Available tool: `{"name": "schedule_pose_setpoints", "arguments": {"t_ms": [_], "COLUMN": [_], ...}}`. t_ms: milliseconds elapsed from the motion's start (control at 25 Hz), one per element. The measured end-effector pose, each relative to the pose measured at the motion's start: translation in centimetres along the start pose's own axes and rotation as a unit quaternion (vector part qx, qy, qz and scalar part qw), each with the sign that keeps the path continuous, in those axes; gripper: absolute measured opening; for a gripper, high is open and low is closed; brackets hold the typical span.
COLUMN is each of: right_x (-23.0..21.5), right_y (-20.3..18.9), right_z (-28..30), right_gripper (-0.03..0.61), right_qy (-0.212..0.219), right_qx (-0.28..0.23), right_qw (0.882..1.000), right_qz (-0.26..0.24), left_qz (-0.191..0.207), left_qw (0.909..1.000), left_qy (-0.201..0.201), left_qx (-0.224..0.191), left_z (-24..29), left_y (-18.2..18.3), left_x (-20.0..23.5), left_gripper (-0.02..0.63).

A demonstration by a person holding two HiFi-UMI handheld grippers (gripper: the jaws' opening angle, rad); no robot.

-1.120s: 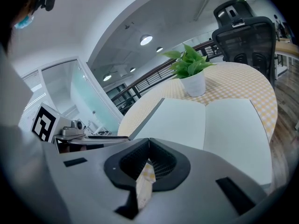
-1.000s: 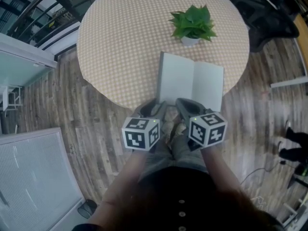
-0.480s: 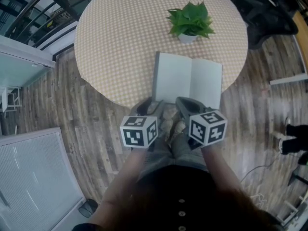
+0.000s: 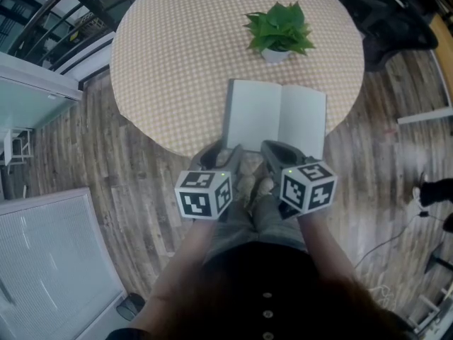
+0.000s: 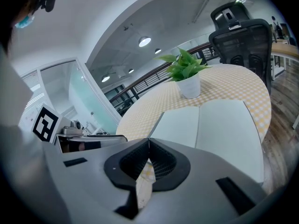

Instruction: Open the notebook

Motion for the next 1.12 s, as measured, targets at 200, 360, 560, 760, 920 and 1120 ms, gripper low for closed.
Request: {"name": "schedule_pose_setpoints", "arguments": {"t_ms": [200, 360, 560, 760, 920, 1120], "right_x": [0.4, 0.8, 1.5, 1.7, 1.7, 1.3], "right_y": [0.7, 2.3, 4.6, 6.3, 7.2, 7.8], "right_z": [-1.0, -2.3, -4.1, -5.9, -7.5, -9.2], "right_gripper": [0.011, 0.011, 0.011, 0.011, 0.011, 0.011], "right_qy": [0.007, 0.008, 0.018, 0.023, 0.023, 0.016], "right_qx": [-0.012, -0.03, -0.066, -0.091, -0.104, -0.122], "right_qw": [1.0, 0.999, 0.998, 0.996, 0.994, 0.992], "right_qz": [-0.008, -0.01, -0.008, -0.015, -0.021, -0.019], "left_qz": [0.023, 0.036, 0.059, 0.08, 0.096, 0.1], "left_qw": [0.9993, 0.9971, 0.9917, 0.9848, 0.9797, 0.9735], "left_qy": [-0.014, -0.038, -0.072, -0.109, -0.128, -0.155], "left_qx": [-0.027, -0.055, -0.088, -0.109, -0.122, -0.135], "left_z": [-0.5, -0.9, -1.5, -1.5, -1.6, -1.2], "left_y": [2.1, 4.3, 6.9, 8.8, 10.1, 11.4], "left_x": [-1.2, -2.5, -4.6, -6.9, -8.5, -10.0], "left_gripper": [0.192, 0.192, 0.184, 0.112, 0.062, 0.023]}}
Point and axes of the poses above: the fingertips, and each gripper's own axes: z forward along the fingers, x to its left, y out of its top, the point moved 2 cm from there along -z, backward along the fingers, and after that the axes turned 14 degrees about z, right-handed, at the moved point
